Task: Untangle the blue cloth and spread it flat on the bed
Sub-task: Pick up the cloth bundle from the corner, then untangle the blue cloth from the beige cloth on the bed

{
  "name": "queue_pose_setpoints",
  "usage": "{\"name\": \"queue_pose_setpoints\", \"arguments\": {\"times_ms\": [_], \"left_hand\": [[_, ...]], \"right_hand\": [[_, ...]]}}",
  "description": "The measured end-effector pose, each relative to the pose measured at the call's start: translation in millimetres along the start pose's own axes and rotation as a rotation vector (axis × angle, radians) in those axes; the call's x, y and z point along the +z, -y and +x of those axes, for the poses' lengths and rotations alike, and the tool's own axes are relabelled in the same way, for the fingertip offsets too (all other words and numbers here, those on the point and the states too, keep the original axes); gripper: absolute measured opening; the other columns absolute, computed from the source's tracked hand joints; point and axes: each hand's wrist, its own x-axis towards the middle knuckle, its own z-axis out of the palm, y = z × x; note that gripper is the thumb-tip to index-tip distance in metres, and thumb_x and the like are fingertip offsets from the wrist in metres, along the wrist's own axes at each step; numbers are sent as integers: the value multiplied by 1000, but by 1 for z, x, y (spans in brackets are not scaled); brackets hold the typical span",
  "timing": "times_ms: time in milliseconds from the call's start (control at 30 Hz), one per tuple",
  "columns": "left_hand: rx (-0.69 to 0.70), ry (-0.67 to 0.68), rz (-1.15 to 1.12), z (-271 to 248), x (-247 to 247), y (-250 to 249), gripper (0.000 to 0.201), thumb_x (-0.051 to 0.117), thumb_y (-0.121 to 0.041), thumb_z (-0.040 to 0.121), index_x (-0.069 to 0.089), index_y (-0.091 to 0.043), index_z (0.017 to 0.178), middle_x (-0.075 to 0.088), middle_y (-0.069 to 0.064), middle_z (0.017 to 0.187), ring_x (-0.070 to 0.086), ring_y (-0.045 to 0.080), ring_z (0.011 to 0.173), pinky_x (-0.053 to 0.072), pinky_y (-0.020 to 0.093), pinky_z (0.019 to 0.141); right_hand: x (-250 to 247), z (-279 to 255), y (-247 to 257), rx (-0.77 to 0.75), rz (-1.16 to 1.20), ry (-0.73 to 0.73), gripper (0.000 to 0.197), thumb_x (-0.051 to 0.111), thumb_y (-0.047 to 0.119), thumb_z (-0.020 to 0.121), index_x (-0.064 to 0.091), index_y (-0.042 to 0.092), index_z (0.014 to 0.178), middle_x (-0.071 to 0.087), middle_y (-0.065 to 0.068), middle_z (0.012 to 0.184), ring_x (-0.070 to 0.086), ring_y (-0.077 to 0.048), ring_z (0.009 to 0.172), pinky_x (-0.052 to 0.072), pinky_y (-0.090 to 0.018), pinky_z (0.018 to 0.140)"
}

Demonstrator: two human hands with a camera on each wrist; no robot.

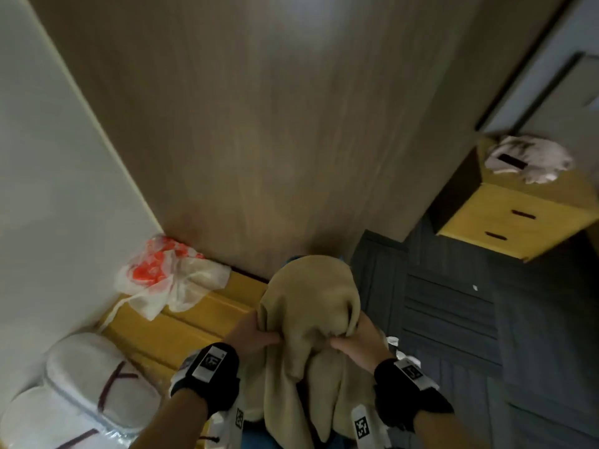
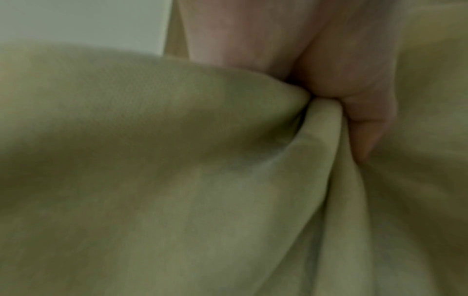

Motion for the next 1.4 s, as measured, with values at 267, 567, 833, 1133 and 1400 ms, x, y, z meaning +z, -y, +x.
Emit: {"name": "queue_pose_setpoints", "arguments": {"times_ms": [267, 567, 833, 1133, 1400], "left_hand": [[94, 276, 146, 13, 147, -121, 35, 66, -20, 82, 59, -29, 114, 65, -11, 104, 61, 15, 103, 51, 24, 76], [239, 442, 334, 3, 391, -253, 35, 63, -20, 83, 58, -18, 118, 65, 5, 110, 60, 23, 103, 45, 30, 89], [405, 549, 480, -5, 581, -335, 28, 64, -20, 79, 62, -15, 107, 66, 9, 103, 60, 27, 101, 48, 37, 92], [531, 795, 599, 30, 777, -413, 33, 65, -18, 81, 60, -16, 114, 64, 7, 107, 58, 26, 106, 41, 30, 88], [675, 947, 762, 55, 943, -502, 39, 66, -21, 78, 59, -15, 117, 65, 12, 118, 58, 31, 113, 45, 38, 98]], "right_hand": [[-151, -103, -57, -1, 30, -306, 61, 75, 13, 76, 43, 14, 128, 52, 6, 116, 49, -10, 106, 40, 1, 77], [-343, -244, -162, 16, 239, -618, 66, 82, 20, 68, 49, 23, 125, 62, 6, 119, 58, -9, 109, 49, -22, 88], [-456, -344, -239, 68, 298, -932, 69, 80, 21, 71, 45, 18, 131, 59, 2, 123, 56, -11, 112, 47, -31, 98], [-582, -397, -315, 196, 329, -1205, 61, 80, 17, 71, 48, 21, 123, 56, 19, 102, 47, 23, 83, 35, 9, 63], [-695, -427, -370, 297, 361, -1461, 55, 80, 11, 71, 49, 19, 114, 50, 28, 93, 41, 40, 72, 32, 11, 62]]}}
